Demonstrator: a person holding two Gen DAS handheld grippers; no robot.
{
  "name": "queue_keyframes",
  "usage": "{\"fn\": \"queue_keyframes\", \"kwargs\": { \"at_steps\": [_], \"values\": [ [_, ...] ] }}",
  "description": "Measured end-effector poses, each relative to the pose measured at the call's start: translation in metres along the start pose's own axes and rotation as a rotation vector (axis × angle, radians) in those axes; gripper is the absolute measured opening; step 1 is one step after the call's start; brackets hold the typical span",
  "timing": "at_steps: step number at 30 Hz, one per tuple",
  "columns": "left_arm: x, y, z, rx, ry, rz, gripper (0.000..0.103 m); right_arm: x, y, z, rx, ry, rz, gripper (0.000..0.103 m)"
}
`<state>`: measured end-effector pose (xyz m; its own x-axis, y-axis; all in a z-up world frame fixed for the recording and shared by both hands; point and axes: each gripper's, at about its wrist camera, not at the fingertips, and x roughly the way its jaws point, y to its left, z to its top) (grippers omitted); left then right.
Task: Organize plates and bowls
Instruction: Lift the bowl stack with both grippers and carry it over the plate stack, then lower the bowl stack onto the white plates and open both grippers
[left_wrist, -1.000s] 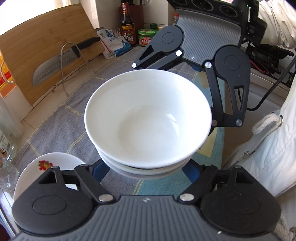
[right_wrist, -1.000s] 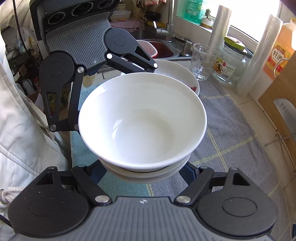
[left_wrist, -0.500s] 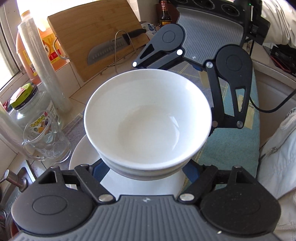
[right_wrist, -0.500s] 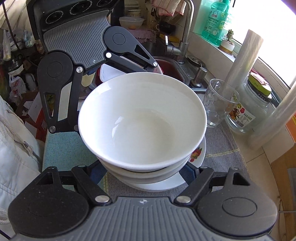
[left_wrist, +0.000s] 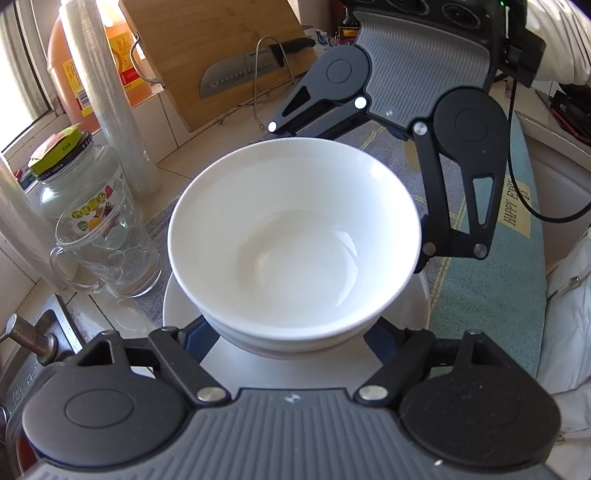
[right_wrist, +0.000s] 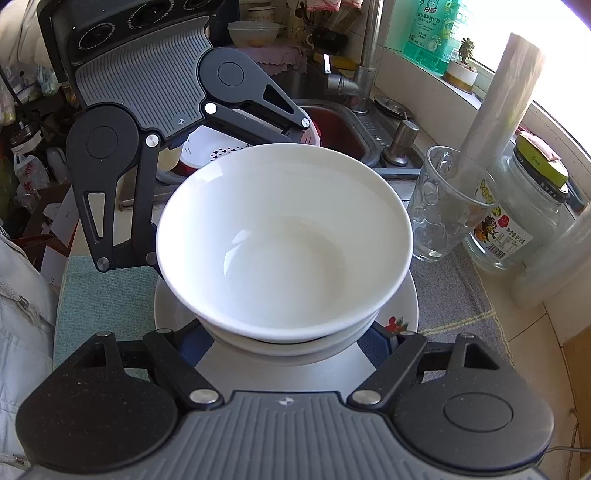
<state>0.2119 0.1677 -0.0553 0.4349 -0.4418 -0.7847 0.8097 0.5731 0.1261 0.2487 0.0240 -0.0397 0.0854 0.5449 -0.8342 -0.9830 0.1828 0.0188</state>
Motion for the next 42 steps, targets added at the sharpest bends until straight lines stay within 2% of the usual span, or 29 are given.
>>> {"fn": "queue_keyframes", "kwargs": {
  "at_steps": [27, 30, 33, 39, 42],
  "values": [
    [0.0, 0.006, -0.001, 0.002, -0.017, -0.009, 0.084, -0.003, -0.006, -0.003, 0.085, 0.001, -0.004, 0.086],
    [0.0, 0.002, -0.001, 0.02, -0.021, 0.016, 0.086, -0.004, -0.006, -0.003, 0.104, -0.012, -0.012, 0.089],
    [-0.003, 0.002, -0.003, 0.012, -0.054, 0.029, 0.096, -0.009, -0.006, -0.003, 0.128, -0.039, -0.022, 0.103],
    [-0.012, -0.003, -0.011, -0.015, -0.098, 0.073, 0.1, -0.011, -0.002, -0.005, 0.15, -0.012, -0.055, 0.103],
    [-0.018, -0.009, -0.016, -0.037, -0.124, 0.125, 0.1, -0.017, 0.004, -0.008, 0.164, -0.012, -0.077, 0.103]
  ]
}}
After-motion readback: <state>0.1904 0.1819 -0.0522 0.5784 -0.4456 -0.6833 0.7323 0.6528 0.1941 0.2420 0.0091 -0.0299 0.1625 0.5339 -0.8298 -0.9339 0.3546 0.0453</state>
